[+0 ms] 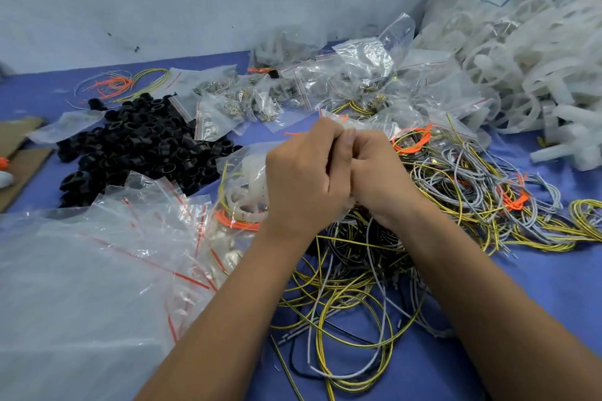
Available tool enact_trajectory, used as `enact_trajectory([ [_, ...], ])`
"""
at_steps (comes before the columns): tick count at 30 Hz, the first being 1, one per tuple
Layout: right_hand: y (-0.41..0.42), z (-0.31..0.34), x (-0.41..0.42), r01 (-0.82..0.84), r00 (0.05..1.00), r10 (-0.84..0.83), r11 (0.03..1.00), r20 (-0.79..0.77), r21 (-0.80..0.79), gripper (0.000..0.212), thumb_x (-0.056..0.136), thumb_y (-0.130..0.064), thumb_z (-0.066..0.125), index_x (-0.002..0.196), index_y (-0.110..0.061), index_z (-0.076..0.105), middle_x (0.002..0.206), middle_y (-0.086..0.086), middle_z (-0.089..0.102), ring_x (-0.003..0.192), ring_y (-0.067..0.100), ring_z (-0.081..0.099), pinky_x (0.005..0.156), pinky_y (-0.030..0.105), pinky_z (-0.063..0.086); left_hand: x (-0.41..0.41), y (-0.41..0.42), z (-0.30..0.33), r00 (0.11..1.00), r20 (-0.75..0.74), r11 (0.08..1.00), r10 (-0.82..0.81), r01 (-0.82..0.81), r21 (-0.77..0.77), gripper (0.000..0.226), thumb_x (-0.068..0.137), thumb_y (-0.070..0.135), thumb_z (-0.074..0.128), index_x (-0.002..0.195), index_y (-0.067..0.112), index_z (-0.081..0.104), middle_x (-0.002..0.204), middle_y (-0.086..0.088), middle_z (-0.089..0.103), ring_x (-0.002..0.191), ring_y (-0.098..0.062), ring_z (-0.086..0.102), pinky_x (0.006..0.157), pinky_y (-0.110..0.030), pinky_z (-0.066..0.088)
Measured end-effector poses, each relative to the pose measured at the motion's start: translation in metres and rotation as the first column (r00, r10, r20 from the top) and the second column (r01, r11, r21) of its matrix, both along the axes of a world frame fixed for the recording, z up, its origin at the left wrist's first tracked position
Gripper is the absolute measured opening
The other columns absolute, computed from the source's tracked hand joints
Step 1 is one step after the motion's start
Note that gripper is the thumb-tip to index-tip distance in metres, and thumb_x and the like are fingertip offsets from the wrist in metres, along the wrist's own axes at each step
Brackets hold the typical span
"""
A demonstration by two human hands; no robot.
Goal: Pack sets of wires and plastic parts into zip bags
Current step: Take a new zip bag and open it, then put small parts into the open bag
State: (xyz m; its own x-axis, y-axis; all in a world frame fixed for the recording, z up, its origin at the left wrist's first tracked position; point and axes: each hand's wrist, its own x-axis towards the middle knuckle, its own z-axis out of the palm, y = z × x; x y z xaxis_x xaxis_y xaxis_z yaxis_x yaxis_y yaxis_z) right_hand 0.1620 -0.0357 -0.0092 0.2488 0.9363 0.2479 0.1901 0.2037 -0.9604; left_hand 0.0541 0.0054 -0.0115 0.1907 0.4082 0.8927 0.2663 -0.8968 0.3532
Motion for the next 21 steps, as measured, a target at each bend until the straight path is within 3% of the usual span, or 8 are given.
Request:
enact_trajectory([
  [2, -0.002, 0.005, 0.002, -0.206, 0.922, 0.190, 0.979, -0.338, -0.011, 0.027, 0.099, 0.001, 0.056, 0.084, -0.012, 0.073, 0.072, 0.006, 0.070, 0.064, 0.022, 0.063, 0.054, 0.031, 0.048, 0.000, -0.001, 0.001, 1.000, 0.005, 1.000, 0.013, -0.013, 0.007, 0.031, 0.100, 0.019, 0.054, 0.076, 0.001, 0.062, 0.056, -0.005, 0.052, 0.049, -0.025, 0.047, 0.046, -0.043, 0.037],
  [4, -0.005, 0.010, 0.004, -0.380, 0.710, 0.345, 0.922, -0.614, 0.078, 0.021, 0.097, -0.007, 0.052, 0.106, -0.003, 0.070, 0.093, 0.012, 0.072, 0.086, 0.024, 0.069, 0.077, 0.032, 0.056, -0.001, 0.001, 0.004, 0.999, 0.044, 1.000, 0.009, -0.009, 0.001, 0.031, 0.101, 0.019, 0.054, 0.076, 0.001, 0.062, 0.057, -0.004, 0.051, 0.050, -0.022, 0.046, 0.047, -0.042, 0.037],
  [7, -0.006, 0.010, -0.003, -0.494, 0.542, 0.396, 0.864, -0.742, 0.100, 0.040, 0.100, -0.033, 0.043, 0.105, -0.012, 0.077, 0.101, 0.006, 0.074, 0.096, 0.017, 0.071, 0.088, 0.029, 0.055, 0.001, -0.001, 0.011, 0.997, 0.083, 1.000, 0.002, -0.004, 0.014, 0.031, 0.101, 0.019, 0.054, 0.077, 0.001, 0.063, 0.057, -0.004, 0.052, 0.051, -0.025, 0.048, 0.048, -0.041, 0.037],
  [13, -0.008, 0.009, -0.012, -0.508, 0.562, 0.316, 0.861, -0.764, -0.017, 0.049, 0.102, -0.051, 0.041, 0.081, -0.026, 0.078, 0.082, -0.007, 0.072, 0.081, 0.006, 0.071, 0.070, 0.021, 0.057, 0.005, -0.014, 0.015, 0.999, 0.031, 0.999, -0.006, 0.005, 0.040, 0.027, 0.098, 0.016, 0.057, 0.080, -0.001, 0.067, 0.060, -0.009, 0.058, 0.053, -0.028, 0.054, 0.050, -0.041, 0.037],
  [15, -0.007, 0.009, -0.009, -0.494, 0.539, 0.292, 0.869, -0.790, -0.016, 0.056, 0.106, -0.053, 0.034, 0.096, -0.021, 0.080, 0.089, -0.004, 0.072, 0.085, 0.009, 0.070, 0.074, 0.024, 0.056, 0.005, -0.013, 0.018, 1.000, -0.005, 0.999, 0.003, -0.003, 0.049, 0.025, 0.099, 0.017, 0.059, 0.081, 0.001, 0.067, 0.061, -0.009, 0.059, 0.054, -0.028, 0.054, 0.052, -0.041, 0.036],
  [17, -0.003, 0.008, -0.008, -0.466, 0.524, 0.238, 0.884, -0.818, -0.041, 0.063, 0.104, -0.056, 0.038, 0.135, -0.008, 0.065, 0.110, 0.003, 0.064, 0.100, 0.016, 0.063, 0.089, 0.031, 0.048, 0.008, -0.014, 0.018, 0.997, -0.066, 0.998, 0.046, -0.043, 0.049, 0.020, 0.097, 0.016, 0.064, 0.081, 0.004, 0.066, 0.061, -0.008, 0.059, 0.055, -0.027, 0.054, 0.054, -0.040, 0.033],
  [18, -0.002, 0.007, -0.009, -0.452, 0.550, 0.216, 0.889, -0.807, -0.071, 0.066, 0.102, -0.058, 0.040, 0.141, -0.008, 0.060, 0.114, 0.005, 0.061, 0.101, 0.017, 0.061, 0.087, 0.034, 0.047, 0.009, -0.013, 0.017, 0.993, -0.092, 0.997, 0.074, -0.071, 0.033, 0.019, 0.096, 0.016, 0.065, 0.081, 0.005, 0.065, 0.061, -0.007, 0.059, 0.056, -0.027, 0.053, 0.054, -0.041, 0.033],
  [21, 0.004, 0.000, -0.014, -0.264, 0.761, 0.074, 0.943, -0.645, -0.203, 0.055, 0.106, -0.058, 0.037, 0.091, -0.026, 0.079, 0.085, -0.003, 0.072, 0.072, 0.012, 0.071, 0.056, 0.028, 0.055, 0.004, -0.004, 0.011, 0.981, -0.150, 0.987, 0.126, -0.139, -0.082, 0.023, 0.100, 0.022, 0.061, 0.082, 0.008, 0.062, 0.063, -0.007, 0.061, 0.060, -0.031, 0.056, 0.055, -0.044, 0.038],
])
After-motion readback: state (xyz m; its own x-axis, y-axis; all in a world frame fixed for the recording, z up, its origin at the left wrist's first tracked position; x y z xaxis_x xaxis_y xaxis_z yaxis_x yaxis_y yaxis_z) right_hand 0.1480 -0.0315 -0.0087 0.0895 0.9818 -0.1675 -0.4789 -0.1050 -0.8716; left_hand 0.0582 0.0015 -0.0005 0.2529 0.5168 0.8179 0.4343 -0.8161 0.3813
